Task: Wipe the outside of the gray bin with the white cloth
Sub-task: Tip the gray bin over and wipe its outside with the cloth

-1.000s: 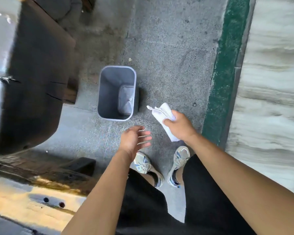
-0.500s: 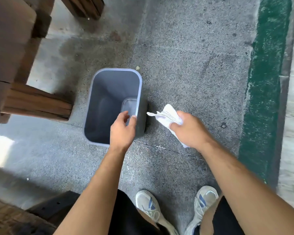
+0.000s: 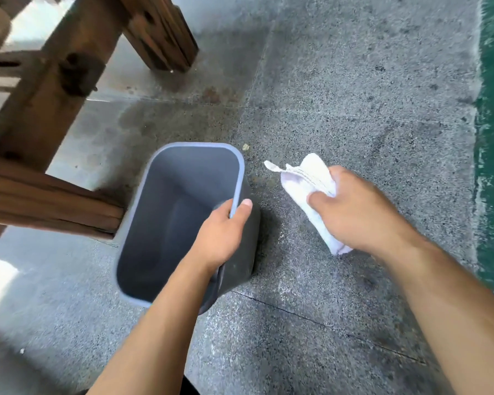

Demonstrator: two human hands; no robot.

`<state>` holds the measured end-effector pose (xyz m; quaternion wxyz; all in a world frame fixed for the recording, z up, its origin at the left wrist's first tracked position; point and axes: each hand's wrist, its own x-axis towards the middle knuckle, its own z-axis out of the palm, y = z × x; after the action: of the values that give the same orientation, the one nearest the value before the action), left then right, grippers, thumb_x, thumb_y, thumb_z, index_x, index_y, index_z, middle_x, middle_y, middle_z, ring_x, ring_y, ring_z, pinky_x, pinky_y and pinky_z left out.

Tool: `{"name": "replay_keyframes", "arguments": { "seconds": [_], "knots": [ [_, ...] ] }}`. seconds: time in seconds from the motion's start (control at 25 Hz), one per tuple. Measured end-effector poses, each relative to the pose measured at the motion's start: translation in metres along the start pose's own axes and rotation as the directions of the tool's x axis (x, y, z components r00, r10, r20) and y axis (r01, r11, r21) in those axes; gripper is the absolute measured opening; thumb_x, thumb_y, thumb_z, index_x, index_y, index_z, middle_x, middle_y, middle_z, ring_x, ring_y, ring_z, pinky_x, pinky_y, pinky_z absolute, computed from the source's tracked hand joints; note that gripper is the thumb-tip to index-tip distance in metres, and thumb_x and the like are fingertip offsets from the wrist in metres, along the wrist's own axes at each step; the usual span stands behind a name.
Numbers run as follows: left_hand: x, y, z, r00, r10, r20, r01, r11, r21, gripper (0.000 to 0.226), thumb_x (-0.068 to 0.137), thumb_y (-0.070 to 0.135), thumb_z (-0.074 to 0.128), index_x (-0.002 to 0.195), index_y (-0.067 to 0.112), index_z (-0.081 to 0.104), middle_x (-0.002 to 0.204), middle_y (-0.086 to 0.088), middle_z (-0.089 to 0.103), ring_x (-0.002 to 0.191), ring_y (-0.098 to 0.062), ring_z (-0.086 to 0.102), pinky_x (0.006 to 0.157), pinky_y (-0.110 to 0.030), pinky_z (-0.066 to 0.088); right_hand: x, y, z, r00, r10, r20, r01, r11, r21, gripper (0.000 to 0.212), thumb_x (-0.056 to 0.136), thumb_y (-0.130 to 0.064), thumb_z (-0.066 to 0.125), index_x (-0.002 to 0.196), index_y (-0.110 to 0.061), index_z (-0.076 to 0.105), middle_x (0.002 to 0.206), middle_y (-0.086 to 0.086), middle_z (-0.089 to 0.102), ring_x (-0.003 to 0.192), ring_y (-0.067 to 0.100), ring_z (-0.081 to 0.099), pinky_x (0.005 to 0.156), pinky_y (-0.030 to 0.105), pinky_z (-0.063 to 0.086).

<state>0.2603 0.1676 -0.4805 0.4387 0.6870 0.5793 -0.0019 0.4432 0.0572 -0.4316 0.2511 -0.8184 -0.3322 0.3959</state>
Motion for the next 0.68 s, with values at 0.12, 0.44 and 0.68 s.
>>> {"name": "replay_keyframes", "arguments": {
  "seconds": [0.12, 0.44, 0.68],
  "knots": [
    [0.004, -0.003, -0.001, 0.998, 0.071, 0.0, -0.071, 0.997, -0.019, 0.048, 0.101, 0.057, 0.044, 0.073, 0.023, 0.026, 0.051, 0.012, 0.029, 0.047, -0.006, 0.029, 0.047, -0.018, 0.029, -0.002, -0.003, 0.002, 0.999, -0.036, 0.033, 0.036, 0.999, -0.018, 0.015, 0.1, -0.032, 0.052, 0.109, -0.02, 0.052, 0.093, 0.003, 0.064, 0.069, 0.023, 0.069, 0.048, 0.041, 0.062],
    [0.001, -0.003, -0.01, 0.999, 0.054, 0.005, -0.053, 0.992, -0.116, 0.043, 0.1, 0.058, 0.047, 0.08, 0.021, 0.039, 0.075, 0.007, 0.037, 0.065, -0.009, 0.033, 0.059, -0.027, 0.028, 0.0, -0.008, 0.01, 0.99, -0.14, -0.012, 0.138, 0.985, -0.103, 0.016, 0.099, -0.03, 0.053, 0.107, -0.016, 0.055, 0.099, 0.004, 0.06, 0.071, 0.023, 0.065, 0.06, 0.042, 0.061],
    [-0.003, -0.008, -0.042, 0.988, -0.152, -0.03, 0.123, 0.889, -0.441, 0.051, 0.083, 0.063, 0.062, 0.115, 0.027, 0.077, 0.125, 0.001, 0.075, 0.118, -0.023, 0.067, 0.107, -0.051, 0.049, -0.003, -0.005, 0.005, 0.98, -0.186, -0.073, 0.177, 0.977, -0.116, 0.018, 0.098, -0.033, 0.055, 0.097, -0.015, 0.058, 0.093, 0.007, 0.067, 0.073, 0.021, 0.062, 0.055, 0.03, 0.048]
  ]
}}
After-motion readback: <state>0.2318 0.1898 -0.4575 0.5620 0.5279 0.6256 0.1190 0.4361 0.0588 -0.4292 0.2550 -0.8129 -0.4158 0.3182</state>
